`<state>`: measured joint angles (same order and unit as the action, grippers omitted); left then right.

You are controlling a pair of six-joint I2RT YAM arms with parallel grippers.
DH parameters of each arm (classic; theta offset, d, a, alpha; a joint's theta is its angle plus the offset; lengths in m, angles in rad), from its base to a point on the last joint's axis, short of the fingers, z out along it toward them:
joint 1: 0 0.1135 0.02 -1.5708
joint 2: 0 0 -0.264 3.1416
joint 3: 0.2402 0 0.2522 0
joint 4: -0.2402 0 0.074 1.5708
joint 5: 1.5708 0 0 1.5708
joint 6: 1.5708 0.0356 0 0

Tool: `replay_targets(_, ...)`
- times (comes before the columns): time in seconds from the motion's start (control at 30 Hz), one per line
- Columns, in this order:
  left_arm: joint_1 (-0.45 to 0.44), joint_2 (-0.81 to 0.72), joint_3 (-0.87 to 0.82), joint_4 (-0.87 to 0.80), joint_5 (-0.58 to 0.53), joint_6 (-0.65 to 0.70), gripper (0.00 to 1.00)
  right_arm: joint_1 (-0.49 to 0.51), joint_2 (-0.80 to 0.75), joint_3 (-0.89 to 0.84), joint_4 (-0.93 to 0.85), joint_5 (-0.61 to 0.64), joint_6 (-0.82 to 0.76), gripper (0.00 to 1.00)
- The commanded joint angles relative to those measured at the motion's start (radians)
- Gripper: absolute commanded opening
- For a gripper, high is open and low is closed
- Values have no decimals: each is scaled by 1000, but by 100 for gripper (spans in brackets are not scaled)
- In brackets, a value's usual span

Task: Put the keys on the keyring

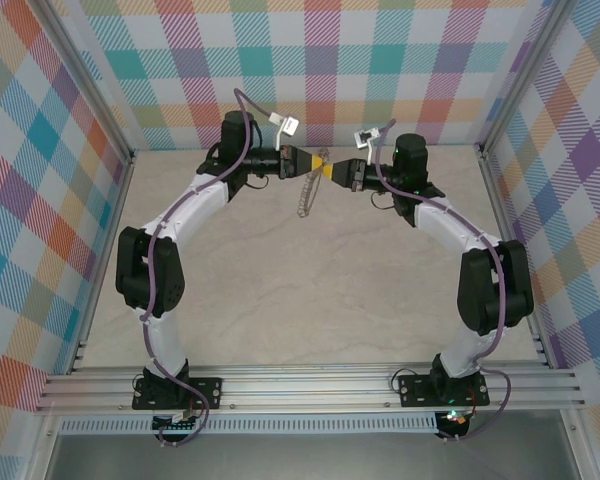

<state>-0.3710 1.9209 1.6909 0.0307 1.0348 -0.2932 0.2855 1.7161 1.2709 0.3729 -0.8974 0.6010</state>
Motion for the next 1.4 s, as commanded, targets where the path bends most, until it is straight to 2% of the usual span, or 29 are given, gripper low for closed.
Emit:
replay_targets(0.0,-8,-81,-15,69,-13,-19,0,9,0,-16,101,-32,37,5)
replay_targets(0.07,-8,-88,-24,83,-27,-27,0,16,-3,-25,107,-42,40,0)
replay_targets(0.37,-9,-95,-36,128,-66,-64,0,44,-13,-66,107,-73,30,0)
replay_targets(0.53,-9,-94,-34,128,-70,-69,0,33,-74,-94,2,-60,-55,1)
replay_targets(0.57,-9,-94,-34,127,-69,-71,0,24,-91,-102,-8,-55,-62,4)
replay_targets(0.73,-10,-96,-33,127,-56,-72,0,-41,-159,-150,56,-5,2,44)
replay_targets(0.8,-13,-94,-30,125,-49,-73,0,-56,-167,-148,88,15,40,50)
replay_targets(1.0,-18,-94,-27,124,-41,-76,0,-60,-132,-115,245,87,195,53)
replay_targets(1.23,-22,-92,-28,130,-32,-93,0,-59,2,-71,591,99,459,53)
replay_targets(1.37,-24,-93,-30,127,-32,-95,0,-51,63,-59,723,103,555,52)
